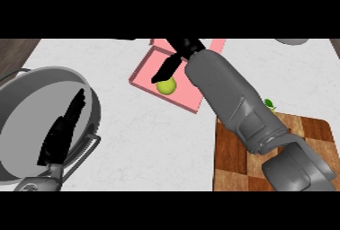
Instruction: Pick the pear from the cutting board and place it in the cardboard box
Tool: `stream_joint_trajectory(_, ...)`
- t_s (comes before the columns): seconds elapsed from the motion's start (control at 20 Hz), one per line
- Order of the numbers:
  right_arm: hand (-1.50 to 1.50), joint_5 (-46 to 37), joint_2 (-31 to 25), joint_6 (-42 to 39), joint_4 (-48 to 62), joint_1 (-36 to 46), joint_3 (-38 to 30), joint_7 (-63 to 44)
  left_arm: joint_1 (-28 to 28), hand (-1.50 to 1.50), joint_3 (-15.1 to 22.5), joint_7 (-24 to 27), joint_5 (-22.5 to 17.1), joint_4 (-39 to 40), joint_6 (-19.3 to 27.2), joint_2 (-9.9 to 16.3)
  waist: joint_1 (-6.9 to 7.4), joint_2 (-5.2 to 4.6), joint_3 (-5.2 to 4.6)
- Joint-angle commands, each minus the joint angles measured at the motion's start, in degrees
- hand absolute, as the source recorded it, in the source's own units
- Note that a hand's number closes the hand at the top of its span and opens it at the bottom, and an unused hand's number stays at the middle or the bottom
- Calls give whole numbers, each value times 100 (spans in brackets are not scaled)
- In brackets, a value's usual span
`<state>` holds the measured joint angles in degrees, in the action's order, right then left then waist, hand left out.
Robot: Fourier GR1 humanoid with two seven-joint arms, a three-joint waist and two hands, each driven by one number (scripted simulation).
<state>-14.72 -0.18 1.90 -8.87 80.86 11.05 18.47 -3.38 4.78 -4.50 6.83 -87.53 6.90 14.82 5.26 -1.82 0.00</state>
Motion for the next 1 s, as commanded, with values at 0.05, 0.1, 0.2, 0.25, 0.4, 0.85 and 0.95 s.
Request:
stream_joint_trajectory(0.05,-150,709,6,509,-96,-58,-802,199,44,0,94,-105,98,-107,76,-85,-40,2,5)
stream_joint_trajectory(0.1,-150,890,16,458,-71,-17,-991,144,-190,0,9,-224,78,-16,30,-9,-35,-33,5)
stream_joint_trajectory(0.2,-150,1126,-276,238,-112,-33,-1254,325,-89,0,-56,109,74,233,37,-14,-90,-35,-2)
stream_joint_trajectory(0.25,-150,1296,-427,-63,-98,-25,-1420,346,-272,0,-246,-147,-207,20,-226,184,-49,-38,4)
stream_joint_trajectory(0.4,-150,1615,-727,-261,-51,20,-1782,314,-281,0,-109,-212,8,75,-7,13,-67,-49,5)
stream_joint_trajectory(0.85,-150,1968,-2130,-592,210,-319,-2295,313,-135,0,-92,46,2,131,-13,-69,-18,-91,5)
stream_joint_trajectory(0.95,-150,2010,-2475,-952,227,-549,-2352,500,-25,0,2,50,65,68,12,-116,26,-119,14)
